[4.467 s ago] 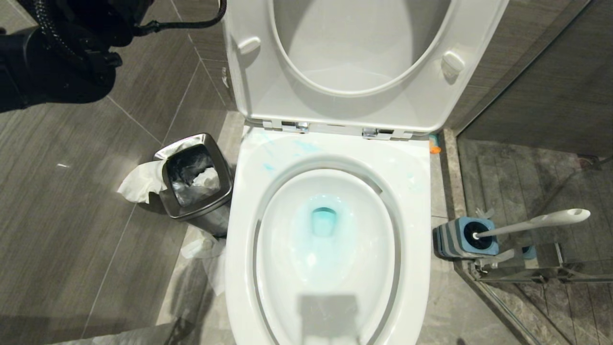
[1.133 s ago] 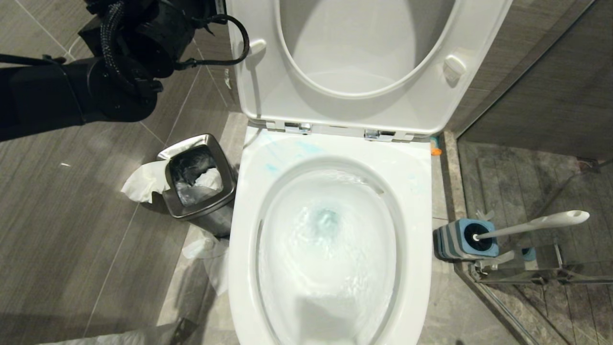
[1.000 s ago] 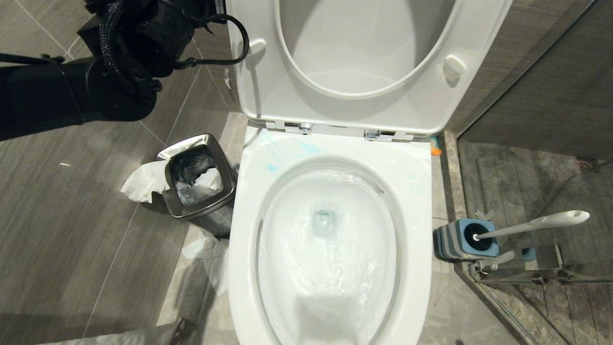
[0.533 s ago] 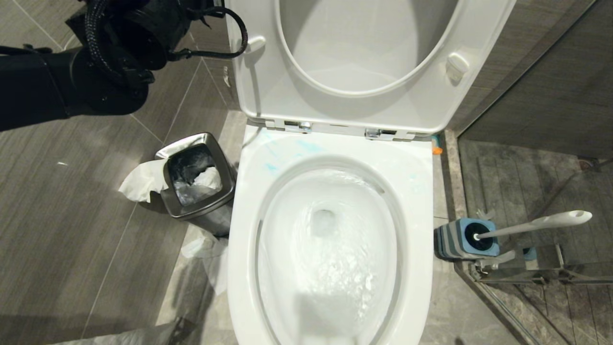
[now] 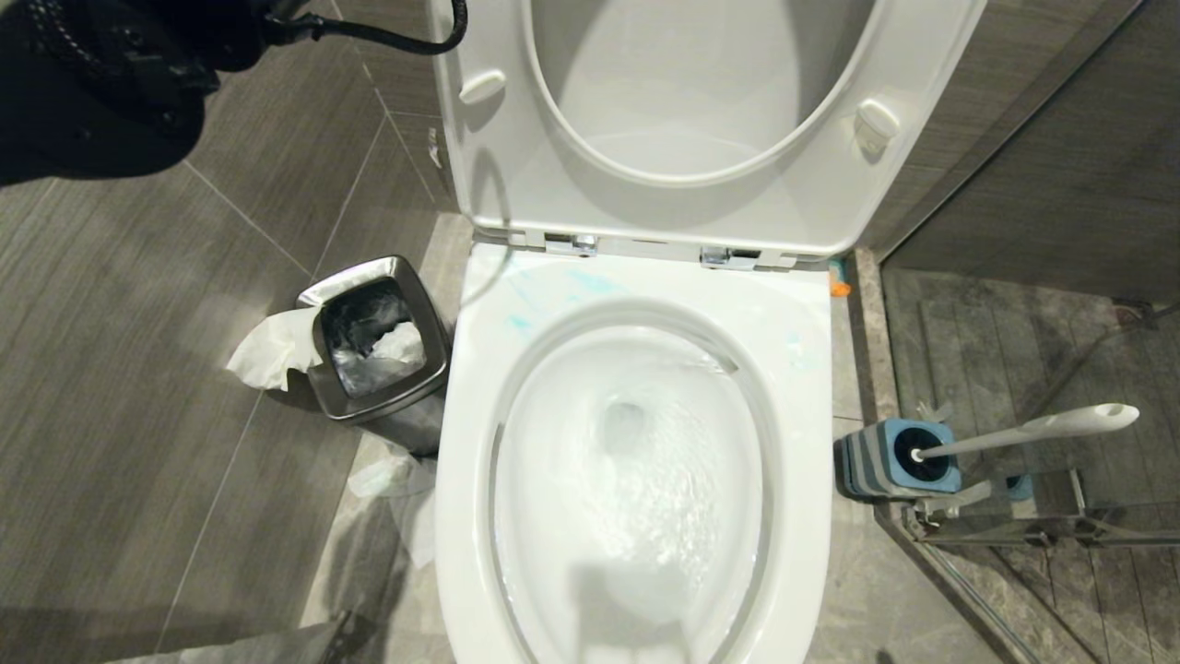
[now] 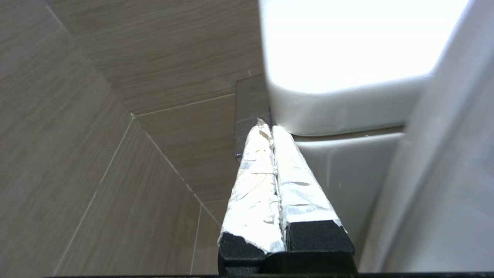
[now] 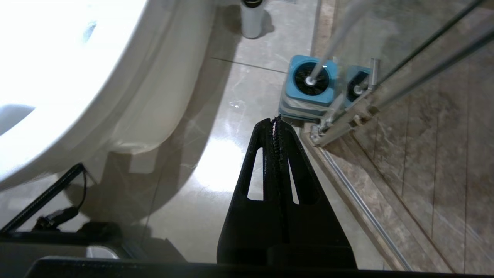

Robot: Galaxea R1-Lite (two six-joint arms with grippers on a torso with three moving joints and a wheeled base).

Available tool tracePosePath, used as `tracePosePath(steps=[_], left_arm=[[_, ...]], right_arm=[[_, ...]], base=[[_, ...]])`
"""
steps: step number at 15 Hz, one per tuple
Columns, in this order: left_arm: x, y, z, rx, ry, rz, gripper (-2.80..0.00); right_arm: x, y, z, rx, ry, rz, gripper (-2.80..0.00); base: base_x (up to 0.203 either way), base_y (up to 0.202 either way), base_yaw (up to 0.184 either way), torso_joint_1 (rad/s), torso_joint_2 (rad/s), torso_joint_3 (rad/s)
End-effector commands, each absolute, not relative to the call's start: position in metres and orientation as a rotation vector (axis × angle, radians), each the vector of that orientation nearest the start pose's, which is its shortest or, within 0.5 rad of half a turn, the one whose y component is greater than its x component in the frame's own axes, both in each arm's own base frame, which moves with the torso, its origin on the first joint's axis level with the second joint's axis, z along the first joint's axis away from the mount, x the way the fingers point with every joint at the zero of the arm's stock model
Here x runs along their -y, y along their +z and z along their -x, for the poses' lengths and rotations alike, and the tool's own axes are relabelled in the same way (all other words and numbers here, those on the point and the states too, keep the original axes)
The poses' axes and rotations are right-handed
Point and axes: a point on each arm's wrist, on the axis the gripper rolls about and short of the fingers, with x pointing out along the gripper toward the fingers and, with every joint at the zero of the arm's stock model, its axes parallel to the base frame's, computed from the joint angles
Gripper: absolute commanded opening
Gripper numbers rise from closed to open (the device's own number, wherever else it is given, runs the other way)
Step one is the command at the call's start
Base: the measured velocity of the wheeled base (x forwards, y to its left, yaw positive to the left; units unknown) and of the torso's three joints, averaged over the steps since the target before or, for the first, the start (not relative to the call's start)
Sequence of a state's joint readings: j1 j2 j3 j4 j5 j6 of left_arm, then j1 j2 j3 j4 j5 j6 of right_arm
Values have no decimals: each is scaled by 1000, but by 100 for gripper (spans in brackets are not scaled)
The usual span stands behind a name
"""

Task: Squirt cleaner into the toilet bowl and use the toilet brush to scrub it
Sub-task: Flush the toilet

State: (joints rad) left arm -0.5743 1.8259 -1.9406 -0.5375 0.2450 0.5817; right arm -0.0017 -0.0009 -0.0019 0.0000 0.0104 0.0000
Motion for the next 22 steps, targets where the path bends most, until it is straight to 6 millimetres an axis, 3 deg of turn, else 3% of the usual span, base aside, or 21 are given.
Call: tracePosePath(steps=[1, 9, 14, 18, 22], left_arm=[[150, 471, -240, 709, -102, -297, -280], [138, 480, -227, 702, -21, -361, -280], [116, 494, -200, 691, 37, -403, -280], [106, 495, -182, 594, -32, -329, -280], [106, 483, -192, 491, -173, -242, -280]], right_arm=[[0, 76, 23, 2, 9, 0, -280], [0, 76, 23, 2, 9, 0, -280], [0, 76, 23, 2, 9, 0, -280], [0, 76, 23, 2, 9, 0, -280], [0, 76, 23, 2, 9, 0, -280]], base=[[0, 0, 0, 0, 0, 0], [0, 0, 0, 0, 0, 0], [0, 0, 0, 0, 0, 0], [0, 0, 0, 0, 0, 0], [0, 0, 0, 0, 0, 0]])
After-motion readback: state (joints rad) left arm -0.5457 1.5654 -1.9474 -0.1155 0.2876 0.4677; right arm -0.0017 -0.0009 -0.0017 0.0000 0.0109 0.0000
